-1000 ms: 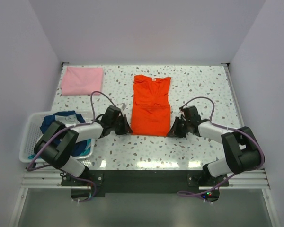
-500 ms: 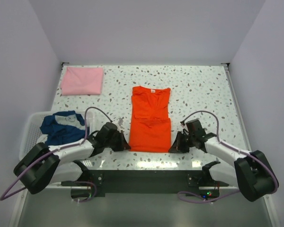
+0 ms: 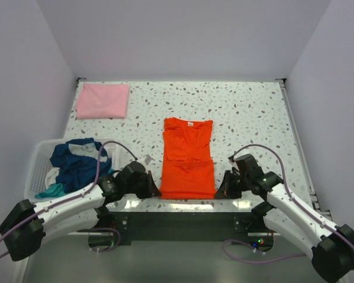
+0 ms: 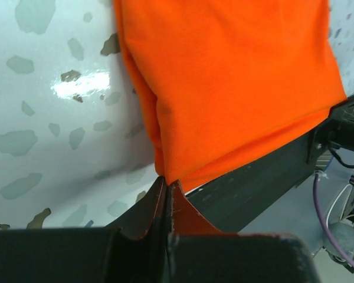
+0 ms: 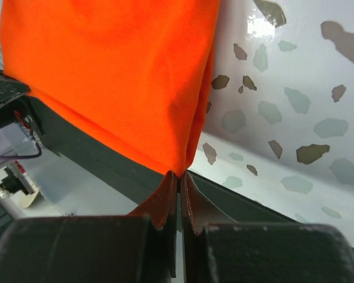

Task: Fold and stack the t-shirts
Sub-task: Fold the tshirt

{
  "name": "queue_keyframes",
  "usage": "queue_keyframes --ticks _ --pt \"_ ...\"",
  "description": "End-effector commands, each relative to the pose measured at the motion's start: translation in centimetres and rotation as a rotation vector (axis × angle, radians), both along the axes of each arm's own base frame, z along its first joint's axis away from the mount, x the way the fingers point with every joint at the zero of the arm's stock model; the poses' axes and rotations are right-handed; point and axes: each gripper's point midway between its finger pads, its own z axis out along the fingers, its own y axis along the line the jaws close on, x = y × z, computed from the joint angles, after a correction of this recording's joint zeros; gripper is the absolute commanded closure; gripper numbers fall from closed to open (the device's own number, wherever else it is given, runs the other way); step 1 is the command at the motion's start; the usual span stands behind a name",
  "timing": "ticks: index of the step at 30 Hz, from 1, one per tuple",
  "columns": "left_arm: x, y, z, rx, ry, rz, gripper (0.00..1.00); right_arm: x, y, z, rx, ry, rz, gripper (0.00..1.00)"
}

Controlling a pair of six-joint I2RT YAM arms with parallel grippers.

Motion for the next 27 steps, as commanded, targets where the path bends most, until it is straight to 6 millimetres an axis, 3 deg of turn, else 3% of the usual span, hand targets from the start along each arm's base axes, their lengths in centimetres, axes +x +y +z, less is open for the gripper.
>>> queue_keyframes --ticks 1,3,4,6,7,9,12,16,21,27 --pt "1.7 0.7 2.3 0.052 -0.062 0.058 1.00 0.8 -1.3 2.0 -0.093 -0.036 -0.012 1.00" --pt "2.6 0.8 3.2 0.074 -0.093 0.075 1.00 1.4 -1.8 2.9 -0.133 -0.056 -0.012 1.00" --pt "3.4 0.2 4.8 0.062 -0.126 0.072 1.00 2.6 -2.0 4.4 -0.160 -0.114 -0.008 1.00" --pt "4.7 0.9 5.3 0.129 -0.163 0.107 1.00 3.5 -2.5 5.6 -0.204 -0.142 -0.009 1.00" --pt "5.6 0.5 7.0 0.124 -0.203 0.111 1.00 4.5 -2.7 7.1 -0.224 -0.191 -0.010 1.00" --pt "6.8 1.0 7.7 0.177 -0.231 0.142 1.00 5.2 -3.5 7.9 -0.276 -0.211 -0.014 1.00" --pt "9.0 0.3 11.0 0.168 -0.306 0.158 1.00 7.4 -3.5 9.9 -0.278 -0.270 -0.023 1.00" --pt "11.7 0.7 12.9 0.190 -0.345 0.198 1.00 10.4 -2.3 11.9 -0.244 -0.330 -0.010 1.00" --pt "15.9 1.3 15.1 0.170 -0.394 0.283 1.00 12.8 -0.8 13.4 -0.169 -0.358 0.017 1.00" --pt "19.0 1.9 15.6 0.173 -0.403 0.315 1.00 15.4 -0.2 14.3 -0.073 -0.360 -0.006 1.00"
